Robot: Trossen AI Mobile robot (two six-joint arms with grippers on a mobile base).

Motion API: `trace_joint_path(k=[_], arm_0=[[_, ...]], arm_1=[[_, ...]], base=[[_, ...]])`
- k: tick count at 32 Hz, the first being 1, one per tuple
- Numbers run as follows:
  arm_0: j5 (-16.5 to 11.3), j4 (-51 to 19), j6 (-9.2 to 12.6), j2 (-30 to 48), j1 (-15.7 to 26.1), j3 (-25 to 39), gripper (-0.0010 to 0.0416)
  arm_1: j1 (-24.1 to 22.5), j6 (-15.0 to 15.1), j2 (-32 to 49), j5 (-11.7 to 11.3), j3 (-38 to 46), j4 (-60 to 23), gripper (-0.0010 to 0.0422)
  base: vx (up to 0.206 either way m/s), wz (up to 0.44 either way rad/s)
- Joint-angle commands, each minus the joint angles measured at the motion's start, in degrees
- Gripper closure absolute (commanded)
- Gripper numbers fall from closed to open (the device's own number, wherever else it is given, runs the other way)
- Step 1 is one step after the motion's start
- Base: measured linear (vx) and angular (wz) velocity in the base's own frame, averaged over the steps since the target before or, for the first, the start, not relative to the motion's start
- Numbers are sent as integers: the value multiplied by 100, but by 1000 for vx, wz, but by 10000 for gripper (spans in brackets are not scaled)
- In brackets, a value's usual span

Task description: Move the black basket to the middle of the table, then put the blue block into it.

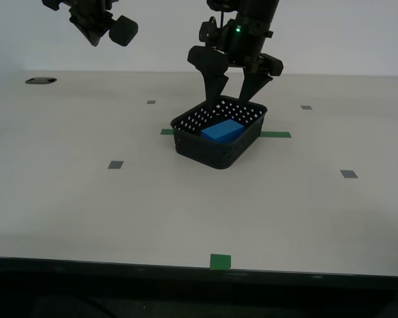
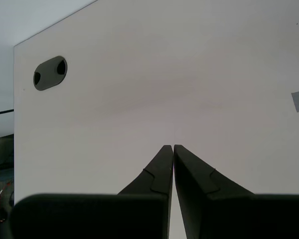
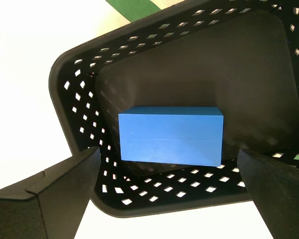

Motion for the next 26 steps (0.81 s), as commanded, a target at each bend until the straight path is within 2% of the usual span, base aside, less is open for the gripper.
trace_joint_path(k=[1, 6, 26], arm_0=[[2, 35, -11, 0, 2, 2, 38], [2, 133, -11, 0, 2, 2, 55], [2, 330, -7, 0, 2, 2, 55]], arm_1=[[0, 4, -7, -4, 2, 22, 412], [2, 4, -7, -7, 2, 59, 412], [0, 7, -7, -4, 2, 105, 412]], base=[[0, 0], [0, 0], [0, 0]])
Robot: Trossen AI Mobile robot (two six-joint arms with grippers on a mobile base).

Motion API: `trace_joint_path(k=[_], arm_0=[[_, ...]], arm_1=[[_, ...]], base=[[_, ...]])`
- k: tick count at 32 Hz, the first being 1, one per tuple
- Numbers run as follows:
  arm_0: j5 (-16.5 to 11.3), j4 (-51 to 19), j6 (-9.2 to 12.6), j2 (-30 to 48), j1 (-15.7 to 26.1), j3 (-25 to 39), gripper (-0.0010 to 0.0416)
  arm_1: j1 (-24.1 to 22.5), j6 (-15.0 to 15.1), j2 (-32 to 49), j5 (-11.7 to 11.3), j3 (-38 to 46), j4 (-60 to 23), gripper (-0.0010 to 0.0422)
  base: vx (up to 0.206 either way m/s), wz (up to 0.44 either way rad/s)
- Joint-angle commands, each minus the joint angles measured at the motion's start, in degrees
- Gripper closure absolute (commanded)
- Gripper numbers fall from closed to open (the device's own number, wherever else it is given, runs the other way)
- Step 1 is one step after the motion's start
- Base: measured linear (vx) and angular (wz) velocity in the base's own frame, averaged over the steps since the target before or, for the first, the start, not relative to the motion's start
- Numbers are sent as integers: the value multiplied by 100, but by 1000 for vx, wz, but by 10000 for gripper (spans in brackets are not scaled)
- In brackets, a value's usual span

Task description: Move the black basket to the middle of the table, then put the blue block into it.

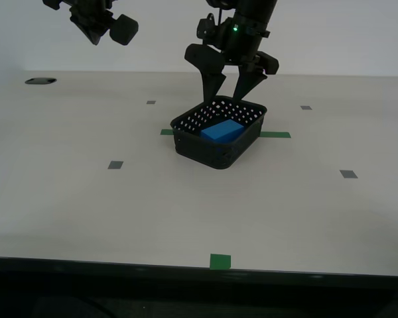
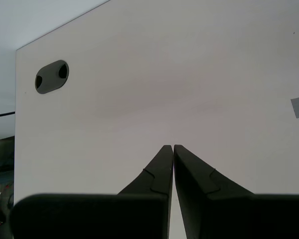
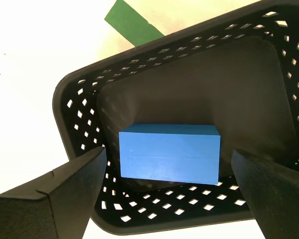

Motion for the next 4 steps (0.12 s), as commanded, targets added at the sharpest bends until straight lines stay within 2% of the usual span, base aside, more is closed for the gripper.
trace_joint_path(k=[1, 4], arm_0=[[2, 15, -7, 0, 4, 2, 55], [2, 33, -7, 0, 4, 2, 55]], arm_1=[[0, 4, -7, -2, 2, 4, 412], [2, 4, -7, -2, 2, 4, 412]], base=[[0, 0], [0, 0]])
